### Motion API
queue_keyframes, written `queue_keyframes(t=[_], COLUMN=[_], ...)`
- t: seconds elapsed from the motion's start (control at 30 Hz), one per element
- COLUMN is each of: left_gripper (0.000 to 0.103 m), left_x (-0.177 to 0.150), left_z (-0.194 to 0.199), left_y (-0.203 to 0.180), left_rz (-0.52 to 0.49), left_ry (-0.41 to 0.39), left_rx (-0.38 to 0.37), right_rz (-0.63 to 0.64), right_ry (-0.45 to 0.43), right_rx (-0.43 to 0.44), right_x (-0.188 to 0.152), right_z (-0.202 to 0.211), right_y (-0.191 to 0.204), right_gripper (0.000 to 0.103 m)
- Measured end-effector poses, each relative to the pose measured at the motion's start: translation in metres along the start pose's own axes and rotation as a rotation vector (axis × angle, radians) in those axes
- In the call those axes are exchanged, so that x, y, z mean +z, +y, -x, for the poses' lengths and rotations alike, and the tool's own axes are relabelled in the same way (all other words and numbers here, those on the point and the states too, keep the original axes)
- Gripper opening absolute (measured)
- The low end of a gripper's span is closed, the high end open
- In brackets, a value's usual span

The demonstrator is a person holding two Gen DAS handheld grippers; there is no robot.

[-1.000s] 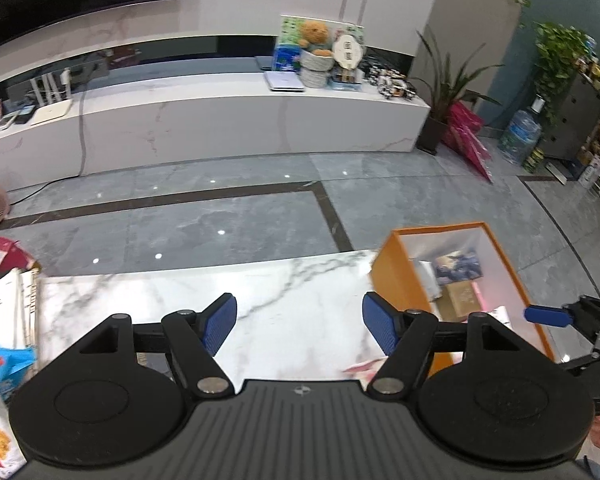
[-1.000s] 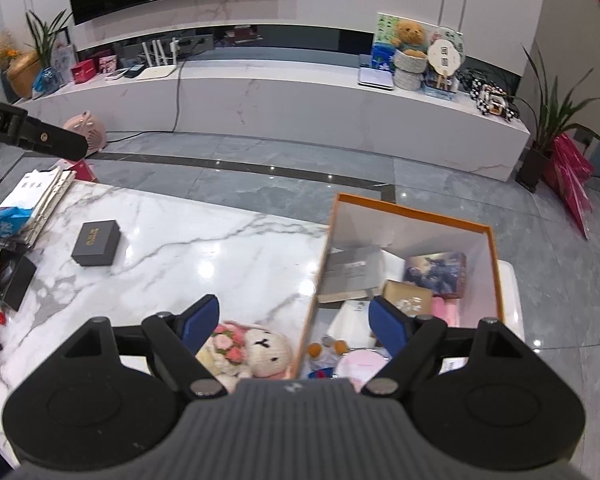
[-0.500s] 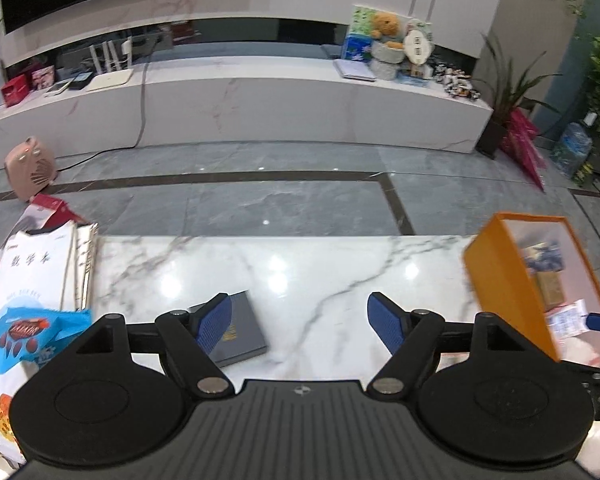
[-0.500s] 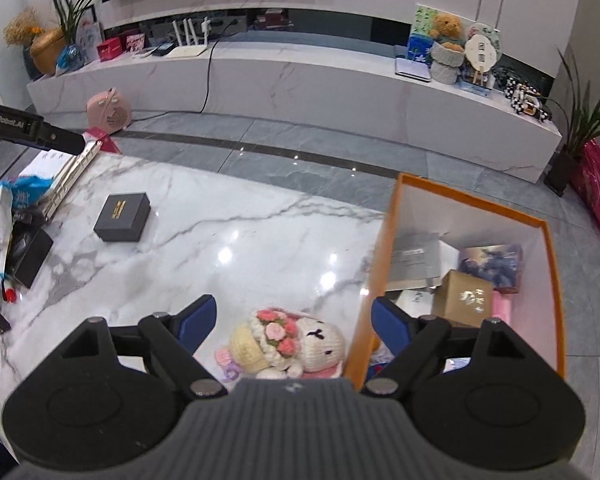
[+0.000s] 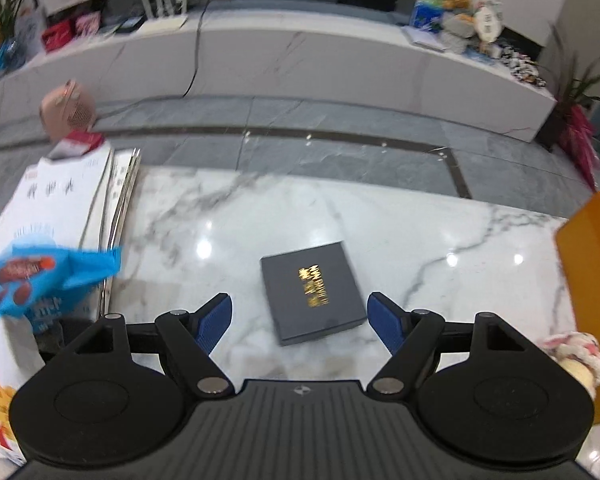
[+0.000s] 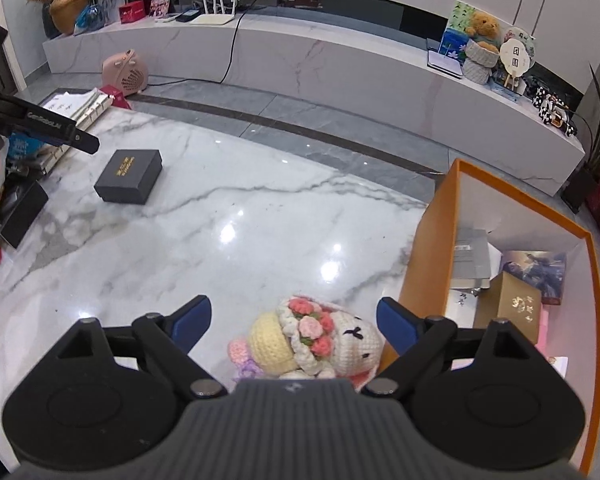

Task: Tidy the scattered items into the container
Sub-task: 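Move both tools back over the table toward the plush toy, then grasp the navy XI JIANG NAN box with the left tool while the right tool grasps the crocheted bunny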

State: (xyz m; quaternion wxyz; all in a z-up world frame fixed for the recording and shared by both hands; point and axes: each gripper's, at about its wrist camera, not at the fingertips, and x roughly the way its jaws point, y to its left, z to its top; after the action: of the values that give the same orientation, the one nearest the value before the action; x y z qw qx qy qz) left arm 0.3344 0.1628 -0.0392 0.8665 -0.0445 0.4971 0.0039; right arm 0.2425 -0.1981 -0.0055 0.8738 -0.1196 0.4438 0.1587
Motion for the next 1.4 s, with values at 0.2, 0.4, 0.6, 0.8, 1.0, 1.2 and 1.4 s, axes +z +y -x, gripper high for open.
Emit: queue_keyframes(t=[0.2,0.4,0.6,0.8,1.0,1.2,1.4], left_gripper=[0.088,0.088,0.091,0.093,0.093,0.092,0.092], left_x=[-0.003,-0.001,0.0,0.0,0.0,-0.004,-0.01], left_z=[-0.031,-0.054,-0.07,-0.08,-0.084,-0.084,-0.079], left_y=[0.003,-0.006,-0.018,-0.023,-0.025,-0.025,-0.025], left_rz=[0.049,0.073,0.06,0.043,0.028,-0.006,-0.03], left_ry=[0.06,0.085,0.094,0.101,0.101,0.098,0.104], left_rx=[-0.013,-0.023,0.004,0.025,0.034,0.027,0.014], right_rz=[0.009,0.01,0.041,0.062,0.106,0.129,0.212], right_ry=[0.022,0.047,0.077,0.11,0.136,0.143,0.157], right_rx=[-0.004,-0.008,-0.004,-0.004,-0.039,-0.07,-0.071], right_x=[-0.003,-0.007,-0.01,-0.015,-0.021,-0.018,-0.022], right_z=[-0.012,-0.023,-0.035,-0.049,-0.063,-0.071,-0.078], right_y=[0.0,-0.004,-0.002,0.001,0.007,0.012,0.027], right_gripper=[0.091,0.091,0.092,0.092,0.094,0.099,0.098])
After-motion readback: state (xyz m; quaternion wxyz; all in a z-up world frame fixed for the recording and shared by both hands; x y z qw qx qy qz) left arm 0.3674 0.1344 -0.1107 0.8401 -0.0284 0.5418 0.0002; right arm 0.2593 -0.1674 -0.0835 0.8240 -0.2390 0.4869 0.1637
